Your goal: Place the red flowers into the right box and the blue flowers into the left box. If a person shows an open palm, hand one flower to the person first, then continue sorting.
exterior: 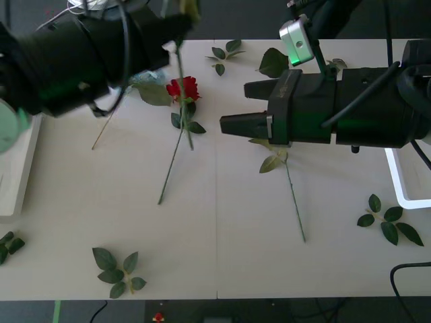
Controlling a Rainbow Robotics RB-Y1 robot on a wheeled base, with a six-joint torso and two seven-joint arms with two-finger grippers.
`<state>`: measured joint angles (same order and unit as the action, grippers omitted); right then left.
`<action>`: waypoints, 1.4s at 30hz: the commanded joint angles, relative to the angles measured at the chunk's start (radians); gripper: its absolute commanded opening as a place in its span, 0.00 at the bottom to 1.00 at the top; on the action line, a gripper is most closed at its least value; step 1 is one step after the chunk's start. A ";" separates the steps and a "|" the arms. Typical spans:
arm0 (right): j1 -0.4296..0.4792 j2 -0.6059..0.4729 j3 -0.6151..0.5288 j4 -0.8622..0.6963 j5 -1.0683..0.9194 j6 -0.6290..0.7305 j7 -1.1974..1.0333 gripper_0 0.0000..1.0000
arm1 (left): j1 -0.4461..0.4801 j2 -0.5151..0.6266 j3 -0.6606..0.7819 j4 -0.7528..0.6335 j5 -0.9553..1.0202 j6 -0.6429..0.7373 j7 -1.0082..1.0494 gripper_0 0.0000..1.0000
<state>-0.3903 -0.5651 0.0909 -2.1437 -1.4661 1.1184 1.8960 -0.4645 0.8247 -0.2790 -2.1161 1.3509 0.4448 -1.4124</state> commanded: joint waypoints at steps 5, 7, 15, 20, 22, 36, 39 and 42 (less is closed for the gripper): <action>-0.010 0.085 0.087 0.030 -0.028 -0.083 0.112 1.00 | -0.026 -0.042 -0.020 -0.030 0.079 -0.018 -0.068 0.00; -0.012 0.093 0.101 0.051 -0.028 -0.095 0.132 1.00 | -0.025 -0.042 -0.020 -0.030 0.093 -0.018 -0.069 0.00; -0.021 0.096 0.176 0.107 -0.028 -0.169 0.160 1.00 | -0.025 -0.042 -0.020 -0.028 0.123 -0.018 -0.065 0.00; -0.022 0.097 0.217 0.111 -0.043 -0.216 0.153 0.30 | -0.025 -0.041 -0.020 -0.027 0.139 -0.018 -0.066 0.00; -0.024 0.097 0.233 0.119 -0.066 -0.232 0.153 0.00 | -0.025 -0.041 -0.020 -0.027 0.142 -0.018 -0.066 0.00; -0.025 0.113 0.239 0.123 -0.100 -0.244 0.161 0.00 | -0.025 -0.041 -0.020 -0.027 0.142 -0.018 -0.066 0.00; -0.025 0.113 0.239 0.123 -0.106 -0.250 0.161 0.00 | -0.025 -0.041 -0.020 -0.027 0.142 -0.018 -0.066 0.00; -0.025 0.114 0.240 0.125 -0.112 -0.250 0.163 0.00 | -0.025 -0.041 -0.020 -0.027 0.142 -0.018 -0.066 0.00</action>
<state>-0.3900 -0.4897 0.3238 -2.0044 -1.5560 0.8810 2.0420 -0.4645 0.7956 -0.2951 -2.1161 1.4829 0.4396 -1.4126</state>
